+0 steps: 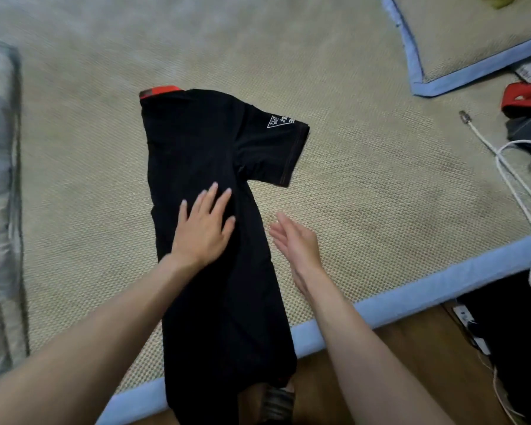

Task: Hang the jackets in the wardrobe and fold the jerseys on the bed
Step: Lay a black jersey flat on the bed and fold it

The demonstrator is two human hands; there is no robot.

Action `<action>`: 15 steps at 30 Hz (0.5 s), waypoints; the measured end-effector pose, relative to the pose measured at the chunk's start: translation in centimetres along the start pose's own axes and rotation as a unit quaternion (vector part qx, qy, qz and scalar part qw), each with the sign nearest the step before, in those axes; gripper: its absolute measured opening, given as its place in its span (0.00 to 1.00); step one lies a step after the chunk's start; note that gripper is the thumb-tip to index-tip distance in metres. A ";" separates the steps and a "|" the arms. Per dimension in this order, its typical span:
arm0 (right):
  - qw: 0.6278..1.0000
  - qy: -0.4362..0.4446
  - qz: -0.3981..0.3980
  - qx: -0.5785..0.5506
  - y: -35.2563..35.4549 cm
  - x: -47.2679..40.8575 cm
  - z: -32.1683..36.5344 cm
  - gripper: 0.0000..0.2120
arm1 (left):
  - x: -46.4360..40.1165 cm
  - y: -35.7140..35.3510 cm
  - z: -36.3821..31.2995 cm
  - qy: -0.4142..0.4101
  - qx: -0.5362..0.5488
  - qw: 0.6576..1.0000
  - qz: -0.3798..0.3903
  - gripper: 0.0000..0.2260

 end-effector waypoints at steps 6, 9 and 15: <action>0.962 -0.056 0.044 -0.265 -5.3 -7.8 3.3 0.32 | -12.1 5.5 -0.1 -0.007 -0.020 0.998 -0.058 0.26; 0.941 -0.061 0.023 -0.333 -6.7 -11.7 4.4 0.29 | -16.4 7.2 1.4 0.028 0.016 0.997 -0.069 0.25; 0.911 -0.056 -0.107 -0.395 -5.7 -15.2 4.9 0.26 | -18.3 4.7 4.5 0.063 -0.009 0.996 -0.055 0.27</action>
Point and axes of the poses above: each hand's wrist, its own x-axis away from the middle knuckle, its own y-axis out of the back of the hand, z = x × y, the point moved 10 cm from there along -x, towards the middle knuckle, and after that the axes turned 12 degrees about z, right-handed, at the moved point
